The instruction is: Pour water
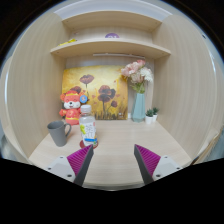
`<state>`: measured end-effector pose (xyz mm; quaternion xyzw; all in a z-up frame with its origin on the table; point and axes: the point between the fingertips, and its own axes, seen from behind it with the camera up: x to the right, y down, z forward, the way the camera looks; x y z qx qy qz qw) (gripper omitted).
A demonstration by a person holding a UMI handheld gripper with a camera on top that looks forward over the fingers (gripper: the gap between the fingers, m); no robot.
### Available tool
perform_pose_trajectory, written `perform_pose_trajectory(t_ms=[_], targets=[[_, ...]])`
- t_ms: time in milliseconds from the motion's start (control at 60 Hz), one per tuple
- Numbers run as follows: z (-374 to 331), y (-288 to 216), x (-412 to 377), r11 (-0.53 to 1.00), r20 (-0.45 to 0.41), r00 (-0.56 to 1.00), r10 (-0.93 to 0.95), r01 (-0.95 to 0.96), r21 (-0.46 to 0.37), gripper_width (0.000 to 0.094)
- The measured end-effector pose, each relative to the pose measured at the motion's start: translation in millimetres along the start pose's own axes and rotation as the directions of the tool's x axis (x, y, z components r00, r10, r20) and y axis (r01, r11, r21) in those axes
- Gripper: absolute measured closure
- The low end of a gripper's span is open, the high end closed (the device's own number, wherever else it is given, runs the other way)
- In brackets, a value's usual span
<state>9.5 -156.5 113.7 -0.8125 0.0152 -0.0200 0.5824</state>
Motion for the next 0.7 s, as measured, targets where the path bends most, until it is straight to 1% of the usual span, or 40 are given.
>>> perform_pose_trajectory(t_ms=[67,200,250,700], targets=[[-9,-6,10,1.0,-0.016,1.0,0.008,-0.008,0.005,0.0089],[-22,-15,36,0.999,-0.091,0.996,-0.002,0.005,0.034,0.0079],[-26,-15,41,0.999,-0.099,0.995,-0.001,0.004,0.033,0.0079],[-38,-20,34,0.997,-0.048,0.997,0.059,-0.057,0.051,0.0077]])
